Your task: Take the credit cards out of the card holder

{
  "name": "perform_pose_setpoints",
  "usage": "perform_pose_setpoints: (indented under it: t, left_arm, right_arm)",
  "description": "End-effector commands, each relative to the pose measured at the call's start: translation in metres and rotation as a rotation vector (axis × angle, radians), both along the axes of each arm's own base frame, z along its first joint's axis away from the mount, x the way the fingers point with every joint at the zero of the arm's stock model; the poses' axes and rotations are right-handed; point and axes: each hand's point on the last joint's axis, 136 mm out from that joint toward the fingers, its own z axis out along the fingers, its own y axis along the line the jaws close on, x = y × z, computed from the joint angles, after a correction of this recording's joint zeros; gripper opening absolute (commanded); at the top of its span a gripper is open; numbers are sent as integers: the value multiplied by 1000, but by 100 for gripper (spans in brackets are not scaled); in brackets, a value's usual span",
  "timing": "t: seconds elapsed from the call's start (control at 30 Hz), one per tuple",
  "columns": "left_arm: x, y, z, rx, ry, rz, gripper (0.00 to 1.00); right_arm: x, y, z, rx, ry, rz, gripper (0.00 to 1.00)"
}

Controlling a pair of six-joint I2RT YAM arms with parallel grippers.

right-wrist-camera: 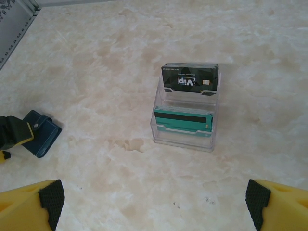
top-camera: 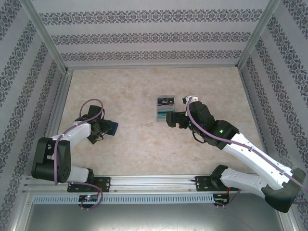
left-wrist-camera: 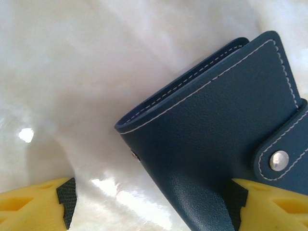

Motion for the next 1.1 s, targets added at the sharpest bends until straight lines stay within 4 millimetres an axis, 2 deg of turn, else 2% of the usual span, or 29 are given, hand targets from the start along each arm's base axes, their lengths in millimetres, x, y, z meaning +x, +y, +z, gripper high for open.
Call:
perform_pose_setpoints:
  t: [0.0,0.17,0.3,0.37,0.5,0.7,0.8,0.93,1.07]
  left_arm:
    - [45,-26,14,-88,-175,-112,85]
    - [43,-17,46,-61,-218,-95,89]
    - [54,-11,62,-60,-241,-74,91]
    - [57,-7,58,-43,-212,-60,92]
    - [60,-3,37,-13,-119,-52,92]
    - [48,8,10,51,34,-51,89]
    - [48,-1,7,36,33,-89,84]
    - [56,-28,11,-2,-15,-166,83]
    - [52,-58,8,-28,-17,-236,83]
  right_arm:
    - [-3,-4,3,-5,-9,-18,98]
    - [-3,-5,3,-3,-7,-22,98]
    - [-3,-4,1,-4,-2,-23,98]
    - [-3,-4,1,-3,-1,-21,98]
    - [-4,-6,3,-2,-9,-26,98]
    - [-5,-10,4,-4,-16,-35,98]
    - [-5,-11,3,-3,-15,-39,98]
    - [-4,-10,1,-6,-16,-42,98]
    - [-3,-8,0,-8,-13,-39,98]
